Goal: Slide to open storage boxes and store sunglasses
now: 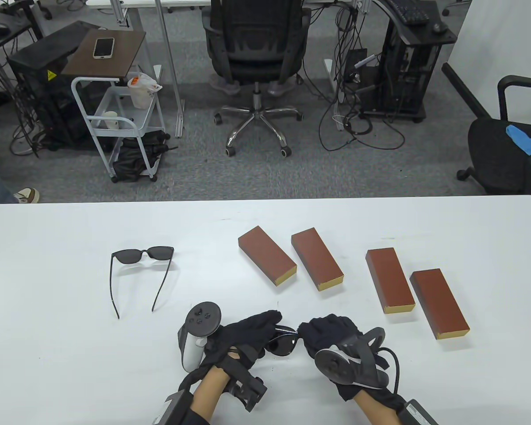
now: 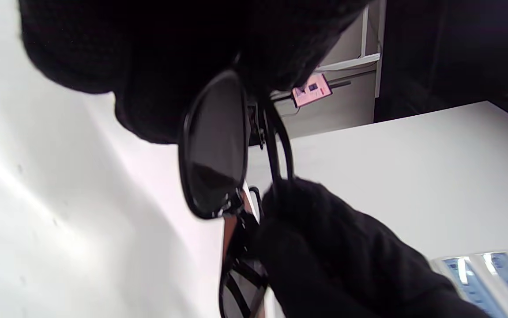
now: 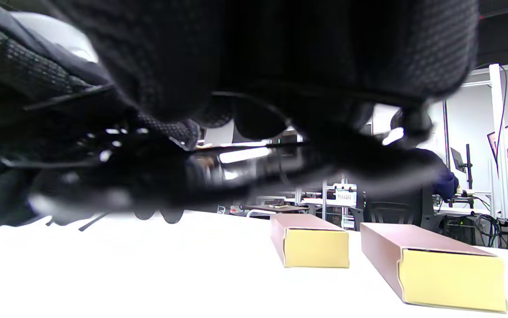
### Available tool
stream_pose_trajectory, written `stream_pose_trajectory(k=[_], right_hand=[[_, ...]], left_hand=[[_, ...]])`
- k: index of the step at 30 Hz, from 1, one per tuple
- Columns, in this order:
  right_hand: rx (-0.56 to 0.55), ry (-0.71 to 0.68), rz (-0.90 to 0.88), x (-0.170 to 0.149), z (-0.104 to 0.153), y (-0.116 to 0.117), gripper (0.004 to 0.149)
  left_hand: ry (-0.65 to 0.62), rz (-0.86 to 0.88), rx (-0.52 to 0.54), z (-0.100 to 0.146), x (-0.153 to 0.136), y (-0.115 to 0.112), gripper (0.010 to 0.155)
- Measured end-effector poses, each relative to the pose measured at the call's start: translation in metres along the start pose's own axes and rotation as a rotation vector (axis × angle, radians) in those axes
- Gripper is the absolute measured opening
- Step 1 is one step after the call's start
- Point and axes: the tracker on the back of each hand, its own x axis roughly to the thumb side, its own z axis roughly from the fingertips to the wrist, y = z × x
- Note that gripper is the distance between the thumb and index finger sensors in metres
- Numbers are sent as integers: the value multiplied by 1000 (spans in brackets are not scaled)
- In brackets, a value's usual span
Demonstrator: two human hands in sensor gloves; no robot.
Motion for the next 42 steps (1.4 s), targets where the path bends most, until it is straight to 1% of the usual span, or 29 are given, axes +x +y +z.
stream_pose_trajectory(k=[3, 5, 6, 9, 14, 20, 23, 25, 26, 28, 29, 31, 33, 34, 35, 38, 39, 42], right_hand=[[65, 5, 11, -2, 1, 6, 38], [129, 7, 11, -3, 2, 12, 38], [179, 5, 7, -3, 2, 16, 38], [263, 1, 8, -2, 4, 26, 38], [355, -17, -11, 2, 6, 37, 38], [400, -28, -7, 4, 7, 46, 38], [404, -22, -7, 3, 8, 46, 39], [437, -8, -32, 0, 7, 45, 41], [461, 12, -56, -4, 6, 42, 43], [450, 80, -99, -13, 5, 36, 45], [406, 137, -118, -24, 4, 30, 46], [345, 228, -94, -40, 3, 22, 51], [262, 326, -3, -61, 3, 13, 59], [239, 373, 47, -71, 2, 10, 61], [232, 437, 106, -85, 1, 6, 64], [255, 613, 206, -117, -1, 0, 72], [261, 686, 244, -131, -2, 0, 76], [291, 827, 312, -155, -3, 3, 82]], left_hand=[[-21, -145, 134, 6, 7, 11, 50], [-45, -244, 215, 10, 12, 19, 51], [-59, -308, 261, 12, 15, 24, 52], [-71, -420, 327, 16, 19, 33, 53], [-72, -523, 384, 19, 22, 43, 54], [-65, -560, 392, 20, 22, 45, 54], [-65, -568, 398, 20, 22, 45, 54], [-65, -572, 402, 20, 22, 46, 54], [-66, -569, 405, 20, 22, 47, 54], [-67, -562, 408, 20, 22, 48, 54], [-68, -559, 409, 21, 23, 49, 55], [-70, -559, 415, 21, 24, 49, 55], [-73, -570, 419, 22, 27, 49, 55], [-76, -573, 419, 22, 28, 49, 55], [-80, -585, 422, 22, 29, 48, 55], [-82, -617, 427, 23, 32, 48, 56], [-81, -623, 428, 23, 33, 48, 56], [-85, -624, 431, 24, 35, 48, 56]])
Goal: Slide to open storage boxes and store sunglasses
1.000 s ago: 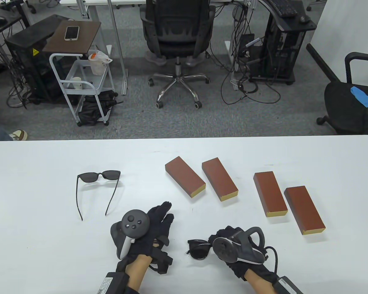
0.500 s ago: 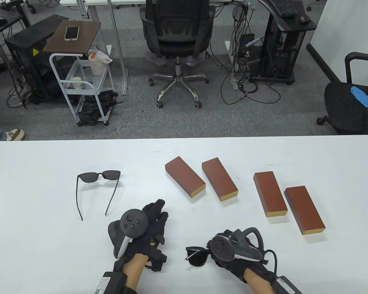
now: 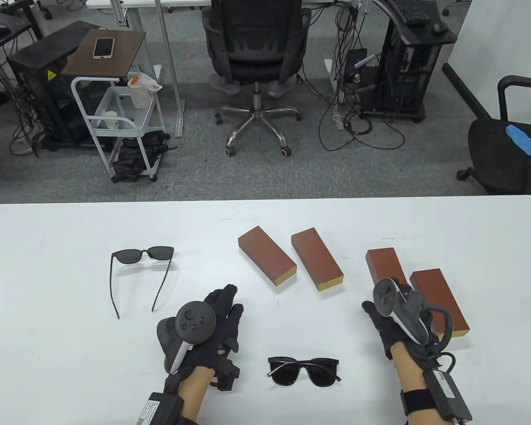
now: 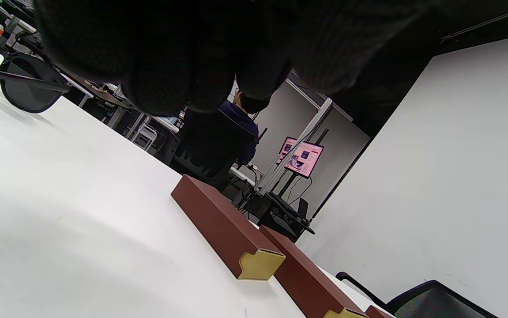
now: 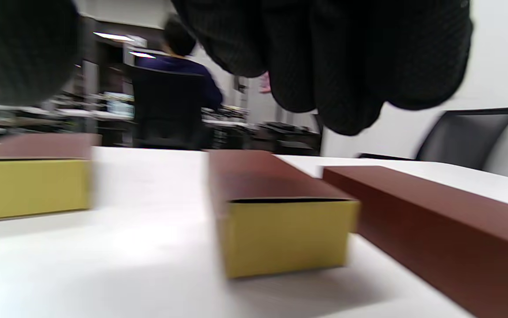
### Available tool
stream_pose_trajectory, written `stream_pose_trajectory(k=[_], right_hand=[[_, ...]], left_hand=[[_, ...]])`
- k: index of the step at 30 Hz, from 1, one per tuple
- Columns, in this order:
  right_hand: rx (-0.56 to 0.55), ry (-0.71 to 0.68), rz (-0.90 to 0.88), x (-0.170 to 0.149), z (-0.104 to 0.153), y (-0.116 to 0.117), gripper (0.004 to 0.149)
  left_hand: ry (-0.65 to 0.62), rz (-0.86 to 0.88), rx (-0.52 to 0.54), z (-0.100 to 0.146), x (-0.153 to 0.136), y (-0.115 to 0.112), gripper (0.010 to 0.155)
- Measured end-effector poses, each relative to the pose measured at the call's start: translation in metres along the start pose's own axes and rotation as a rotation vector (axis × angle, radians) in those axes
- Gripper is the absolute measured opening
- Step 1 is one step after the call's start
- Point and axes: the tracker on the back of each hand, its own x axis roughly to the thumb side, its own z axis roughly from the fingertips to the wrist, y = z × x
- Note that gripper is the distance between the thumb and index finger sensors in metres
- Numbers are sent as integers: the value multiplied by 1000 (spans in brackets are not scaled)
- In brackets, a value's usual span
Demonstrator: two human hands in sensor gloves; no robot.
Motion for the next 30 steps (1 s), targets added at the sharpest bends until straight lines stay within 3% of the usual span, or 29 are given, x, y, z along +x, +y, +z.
stream_pose_trajectory(k=[4, 16, 30], right_hand=[[80, 118, 129, -4, -19, 13, 85], [104, 111, 226, 9, -41, 37, 83], [198, 128, 145, 13, -42, 43, 84]], left_hand=[[10, 10, 1, -1, -2, 1, 56], [34, 26, 16, -3, -9, 4, 56], [51, 23, 26, -3, -11, 7, 56]])
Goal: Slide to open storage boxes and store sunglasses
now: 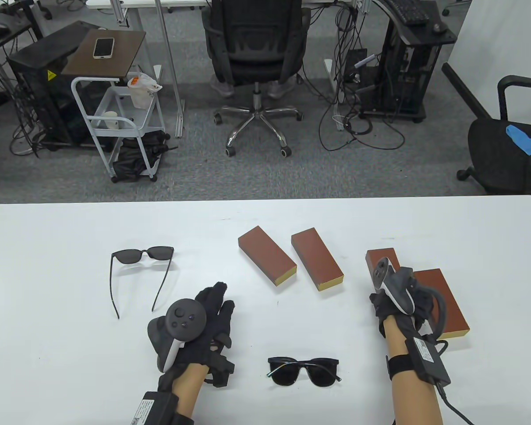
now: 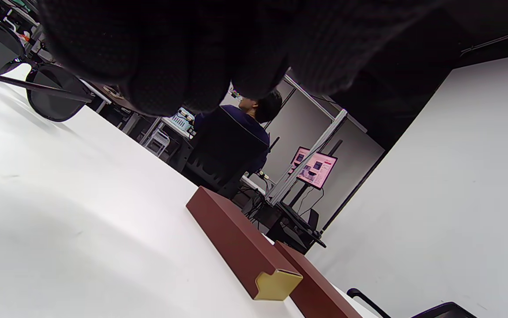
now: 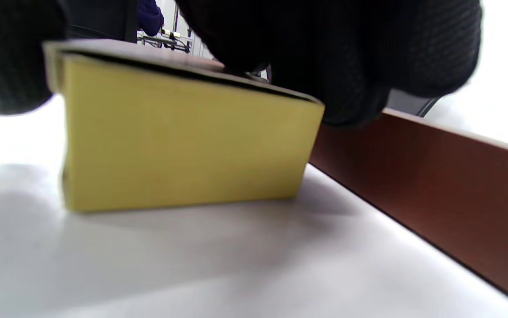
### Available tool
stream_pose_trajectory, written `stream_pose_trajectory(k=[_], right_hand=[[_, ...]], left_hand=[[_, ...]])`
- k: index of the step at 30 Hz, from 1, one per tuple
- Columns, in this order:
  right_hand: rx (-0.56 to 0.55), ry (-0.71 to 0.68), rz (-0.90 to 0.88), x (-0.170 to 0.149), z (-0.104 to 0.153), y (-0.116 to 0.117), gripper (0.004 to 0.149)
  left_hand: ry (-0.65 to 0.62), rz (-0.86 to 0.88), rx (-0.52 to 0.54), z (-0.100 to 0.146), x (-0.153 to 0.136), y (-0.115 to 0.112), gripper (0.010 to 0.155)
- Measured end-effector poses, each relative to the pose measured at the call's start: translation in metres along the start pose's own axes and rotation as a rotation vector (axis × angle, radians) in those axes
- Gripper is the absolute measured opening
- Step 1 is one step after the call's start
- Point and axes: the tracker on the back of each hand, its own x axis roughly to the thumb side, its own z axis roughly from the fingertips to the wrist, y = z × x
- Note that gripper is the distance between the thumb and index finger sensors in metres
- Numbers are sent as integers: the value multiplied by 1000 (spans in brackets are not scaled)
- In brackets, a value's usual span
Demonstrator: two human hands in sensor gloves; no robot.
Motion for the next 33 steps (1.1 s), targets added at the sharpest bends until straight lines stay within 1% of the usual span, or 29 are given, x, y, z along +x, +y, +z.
stream_pose_trajectory(k=[4, 7, 11, 14, 16, 19, 23, 25, 26, 30, 31, 33], right_hand=[[22, 2, -7, 0, 0, 0, 86], [31, 7, -51, -1, 0, 2, 88], [50, -13, -69, -4, 1, 0, 88], [43, -14, -136, -11, 3, -7, 88], [5, -23, -161, -16, 5, -15, 88], [-44, -73, -187, -26, 9, -30, 89], [-155, -222, -257, -40, 21, -54, 89], [-180, -325, -293, -45, 28, -65, 89], [-182, -401, -319, -47, 32, -71, 89], [-171, -617, -376, -47, 51, -89, 90], [-172, -651, -374, -45, 55, -92, 90], [-165, -763, -367, -39, 67, -100, 90]], left_hand=[[-1, -3, 4, 0, 0, 1, 56], [-7, -10, 10, 0, -1, 1, 56], [-17, -22, 16, 0, 0, 1, 57], [-35, -25, 13, 1, 0, 0, 58], [-54, -28, 5, 1, 1, -1, 58], [-100, -30, -2, 2, 4, -2, 61], [-207, -45, -35, 2, 9, -5, 68], [-267, -56, -55, 3, 12, -7, 73], [-302, -65, -63, 3, 14, -7, 76], [-413, -85, -75, 6, 20, -9, 85], [-431, -84, -74, 7, 21, -9, 87], [-481, -67, -76, 8, 24, -8, 90]])
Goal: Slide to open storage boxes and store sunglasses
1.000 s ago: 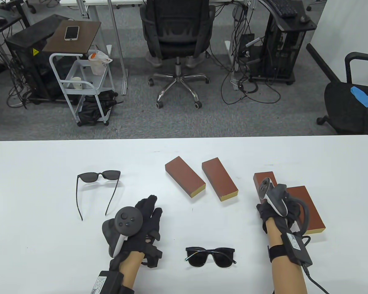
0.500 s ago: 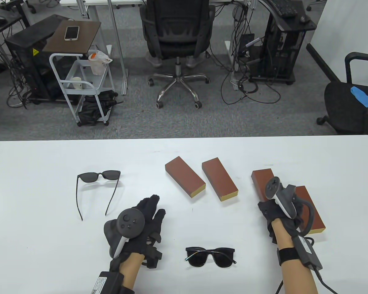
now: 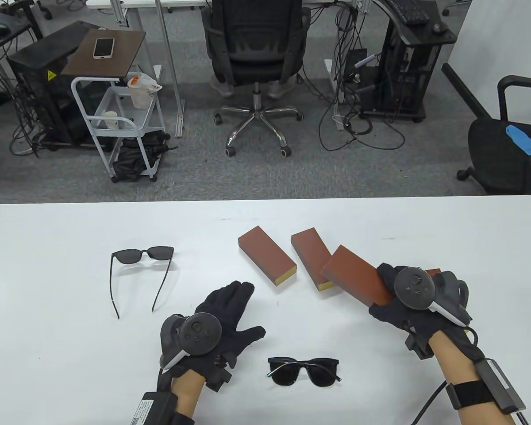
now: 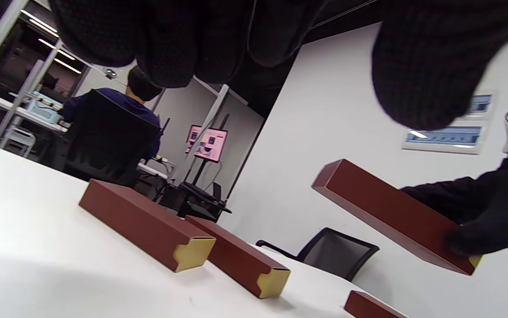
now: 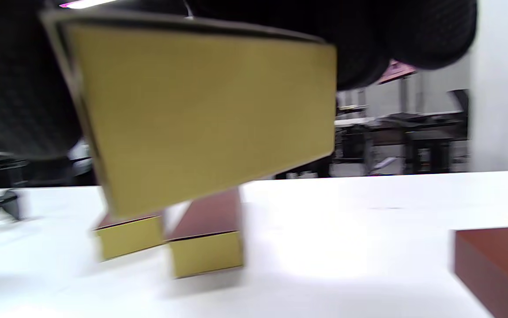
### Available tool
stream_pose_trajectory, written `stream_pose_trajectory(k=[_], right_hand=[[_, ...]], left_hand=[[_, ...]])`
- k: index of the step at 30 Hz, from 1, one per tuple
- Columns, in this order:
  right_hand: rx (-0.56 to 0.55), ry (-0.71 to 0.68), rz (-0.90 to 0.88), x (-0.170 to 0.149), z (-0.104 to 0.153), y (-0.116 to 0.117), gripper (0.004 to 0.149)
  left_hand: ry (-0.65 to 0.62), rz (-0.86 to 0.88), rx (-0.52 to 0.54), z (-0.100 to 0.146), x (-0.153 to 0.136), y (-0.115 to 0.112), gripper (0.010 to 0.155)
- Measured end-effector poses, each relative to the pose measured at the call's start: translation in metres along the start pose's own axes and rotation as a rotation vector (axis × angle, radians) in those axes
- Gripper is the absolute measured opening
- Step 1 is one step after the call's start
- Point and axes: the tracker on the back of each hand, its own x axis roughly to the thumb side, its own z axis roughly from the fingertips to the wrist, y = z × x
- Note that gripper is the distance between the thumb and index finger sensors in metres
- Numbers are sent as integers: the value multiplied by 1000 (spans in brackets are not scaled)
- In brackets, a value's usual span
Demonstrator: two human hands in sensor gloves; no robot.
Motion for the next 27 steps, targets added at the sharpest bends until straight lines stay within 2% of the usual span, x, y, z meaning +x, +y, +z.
stream_pose_trajectory(k=[7, 12, 20, 24, 27], right_hand=[[62, -262, -18, 49, 4, -2, 91], [89, -374, -38, 76, 5, 5, 92], [114, -458, -73, 99, 5, 14, 92], [121, -452, -93, 100, 4, 21, 90], [144, -431, -142, 95, 3, 30, 91]], left_hand=[[-97, 55, -29, -2, 10, -1, 100], [-145, 103, -54, -3, 16, -2, 107], [-138, 130, -159, -7, 18, -7, 103], [-82, 214, -276, -8, 13, -14, 99], [-59, 265, -301, -9, 10, -17, 96]])
